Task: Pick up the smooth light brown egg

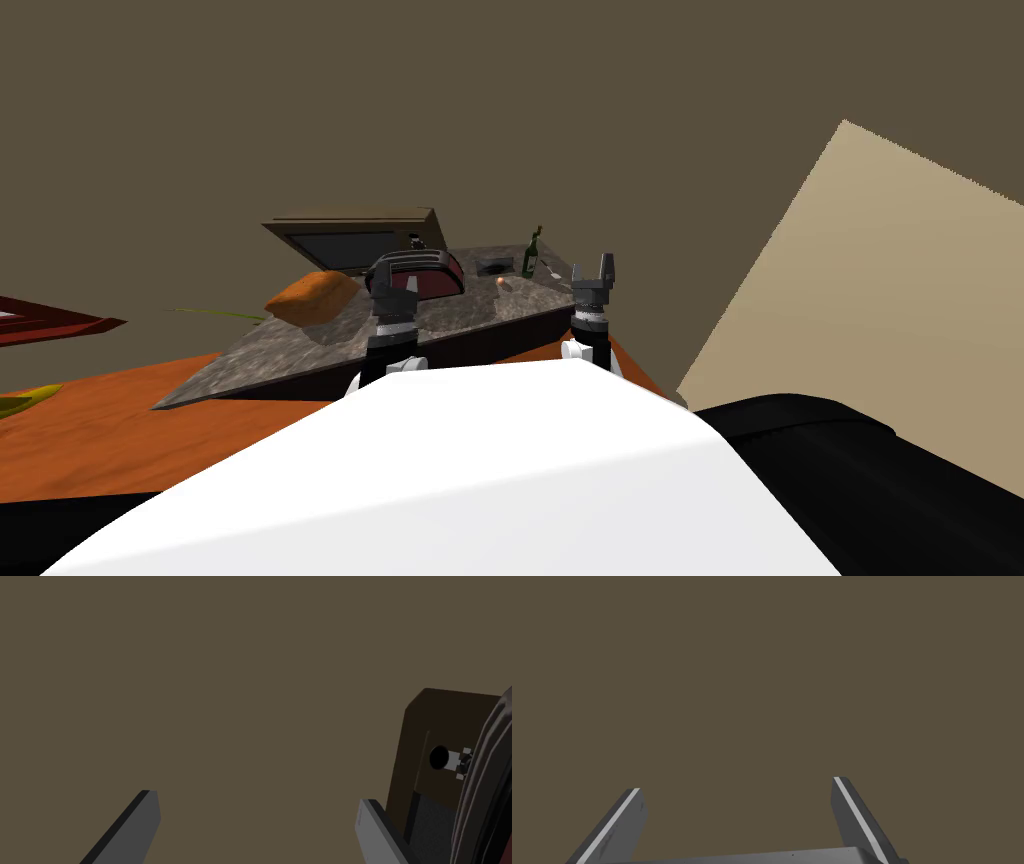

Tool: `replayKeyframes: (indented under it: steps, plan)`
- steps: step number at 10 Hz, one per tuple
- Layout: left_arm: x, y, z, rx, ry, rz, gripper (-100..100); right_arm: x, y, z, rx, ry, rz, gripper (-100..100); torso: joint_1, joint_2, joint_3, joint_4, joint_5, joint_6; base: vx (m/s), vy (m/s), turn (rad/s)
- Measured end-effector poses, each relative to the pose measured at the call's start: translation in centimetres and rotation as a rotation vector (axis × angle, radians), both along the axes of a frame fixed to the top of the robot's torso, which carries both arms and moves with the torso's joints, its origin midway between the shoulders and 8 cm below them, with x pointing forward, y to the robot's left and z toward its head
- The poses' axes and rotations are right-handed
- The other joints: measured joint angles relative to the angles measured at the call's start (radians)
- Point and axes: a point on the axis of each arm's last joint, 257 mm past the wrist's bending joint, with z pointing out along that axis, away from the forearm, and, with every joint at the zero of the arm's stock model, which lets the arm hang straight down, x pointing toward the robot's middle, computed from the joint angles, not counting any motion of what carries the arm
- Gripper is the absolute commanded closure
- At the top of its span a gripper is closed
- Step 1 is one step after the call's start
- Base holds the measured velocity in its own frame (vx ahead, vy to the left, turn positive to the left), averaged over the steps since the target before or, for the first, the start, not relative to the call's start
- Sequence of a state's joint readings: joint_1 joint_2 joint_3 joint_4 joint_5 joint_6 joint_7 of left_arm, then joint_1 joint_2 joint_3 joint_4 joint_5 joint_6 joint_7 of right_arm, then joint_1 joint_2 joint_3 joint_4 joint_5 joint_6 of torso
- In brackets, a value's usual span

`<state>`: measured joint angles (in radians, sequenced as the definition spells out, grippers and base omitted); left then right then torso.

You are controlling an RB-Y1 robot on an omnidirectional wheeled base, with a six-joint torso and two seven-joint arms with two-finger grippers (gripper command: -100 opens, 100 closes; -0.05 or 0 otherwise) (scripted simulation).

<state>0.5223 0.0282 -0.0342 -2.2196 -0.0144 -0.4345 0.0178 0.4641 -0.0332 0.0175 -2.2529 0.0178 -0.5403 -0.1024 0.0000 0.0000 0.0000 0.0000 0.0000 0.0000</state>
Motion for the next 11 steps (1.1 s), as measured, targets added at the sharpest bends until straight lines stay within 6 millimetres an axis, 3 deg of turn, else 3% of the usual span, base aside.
replayKeyframes:
  steps: [6, 11]
  plan:
    - [3.2, 1.9, -5.2, 0.145, 0.181, 0.038, -100, 0.0, 0.0, 0.0, 0.0, 0.0, 0.0, 0, -0.007, 0.0, 0.0, 0.0, -0.001, 0.0, -0.021, -0.103, -0.042]
    - [6.3, 6.3, -10.1, 0.281, 0.359, 0.115, -100, 0.0, 0.0, 0.0, 0.0, 0.0, 0.0, 0, -0.007, 0.0, 0.0, 0.0, -0.002, 0.0, 0.008, -0.112, -0.061]
